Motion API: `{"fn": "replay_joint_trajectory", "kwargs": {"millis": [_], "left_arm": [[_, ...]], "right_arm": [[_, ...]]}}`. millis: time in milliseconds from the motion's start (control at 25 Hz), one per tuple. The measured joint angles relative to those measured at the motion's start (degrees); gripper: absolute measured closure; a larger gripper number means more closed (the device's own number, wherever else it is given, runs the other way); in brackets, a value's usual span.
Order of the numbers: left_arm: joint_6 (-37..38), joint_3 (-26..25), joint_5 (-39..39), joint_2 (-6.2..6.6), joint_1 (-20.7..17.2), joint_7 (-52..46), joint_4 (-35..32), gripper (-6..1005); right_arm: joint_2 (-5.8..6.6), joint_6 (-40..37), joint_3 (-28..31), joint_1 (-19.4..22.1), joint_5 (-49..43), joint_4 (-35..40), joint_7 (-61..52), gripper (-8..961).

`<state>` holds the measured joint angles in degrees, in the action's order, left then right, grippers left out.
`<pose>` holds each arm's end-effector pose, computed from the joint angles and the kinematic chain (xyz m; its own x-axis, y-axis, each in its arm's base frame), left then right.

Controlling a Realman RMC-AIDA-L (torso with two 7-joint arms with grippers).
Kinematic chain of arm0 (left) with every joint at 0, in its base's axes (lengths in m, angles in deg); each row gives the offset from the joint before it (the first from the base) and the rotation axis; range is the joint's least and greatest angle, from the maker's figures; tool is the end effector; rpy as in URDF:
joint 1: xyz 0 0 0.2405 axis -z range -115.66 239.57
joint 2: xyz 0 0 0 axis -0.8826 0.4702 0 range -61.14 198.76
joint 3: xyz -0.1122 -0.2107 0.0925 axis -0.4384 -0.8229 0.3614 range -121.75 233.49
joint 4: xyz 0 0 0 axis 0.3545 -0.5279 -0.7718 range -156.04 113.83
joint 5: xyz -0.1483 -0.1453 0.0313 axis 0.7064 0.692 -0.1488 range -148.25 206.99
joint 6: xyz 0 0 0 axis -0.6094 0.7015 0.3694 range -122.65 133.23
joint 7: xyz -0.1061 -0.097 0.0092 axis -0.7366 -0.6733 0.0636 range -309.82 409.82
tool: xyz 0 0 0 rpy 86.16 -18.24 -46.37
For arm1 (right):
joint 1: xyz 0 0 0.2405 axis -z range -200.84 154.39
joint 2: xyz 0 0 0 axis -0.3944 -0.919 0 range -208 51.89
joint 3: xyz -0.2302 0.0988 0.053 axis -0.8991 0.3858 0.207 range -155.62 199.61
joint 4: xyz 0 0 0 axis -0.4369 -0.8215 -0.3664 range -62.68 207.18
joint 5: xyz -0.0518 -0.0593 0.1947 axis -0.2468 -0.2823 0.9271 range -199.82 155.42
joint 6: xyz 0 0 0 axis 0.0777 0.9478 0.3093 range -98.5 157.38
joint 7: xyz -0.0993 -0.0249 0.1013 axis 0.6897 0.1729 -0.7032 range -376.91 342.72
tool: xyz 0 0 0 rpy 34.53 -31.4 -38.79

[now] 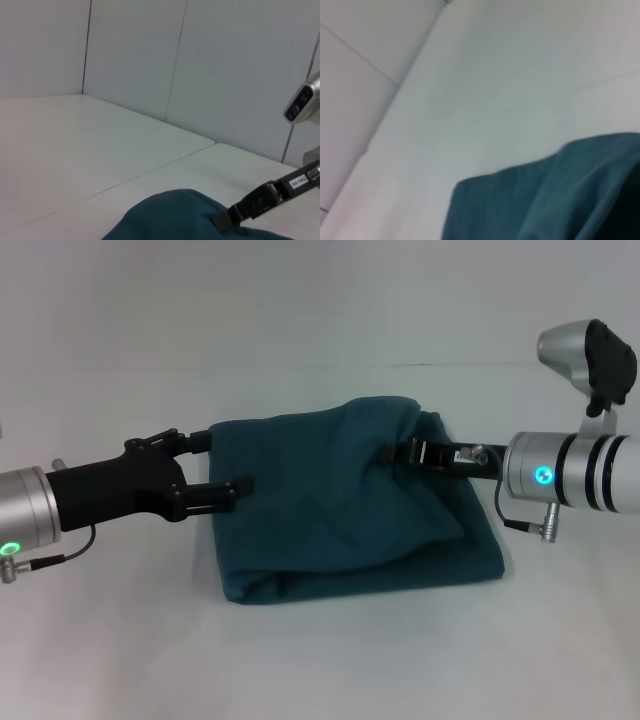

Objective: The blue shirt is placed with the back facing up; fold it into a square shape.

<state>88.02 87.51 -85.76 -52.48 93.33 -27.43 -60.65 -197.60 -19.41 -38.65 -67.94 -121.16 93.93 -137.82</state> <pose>-0.2661 0.3518 0.0097 0.7677 0.2987 0.5670 0.5263 -0.7986 -0.2918 0.2249 0.4153 -0.0684 0.2885 -0.7795 -0.5561 -0.9475 -0.3161 -0.0485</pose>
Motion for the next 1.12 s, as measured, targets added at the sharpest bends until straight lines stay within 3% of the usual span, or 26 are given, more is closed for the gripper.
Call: {"fn": "replay_joint_trajectory", "kwargs": {"millis": [1120], "left_arm": [[1.5,-3.6,0.2,0.53,-0.6,-0.4,-0.9,51]], "right_arm": [[0.39,-16.8,2.5,4.4,2.3,16.7,1.3,810]]}}
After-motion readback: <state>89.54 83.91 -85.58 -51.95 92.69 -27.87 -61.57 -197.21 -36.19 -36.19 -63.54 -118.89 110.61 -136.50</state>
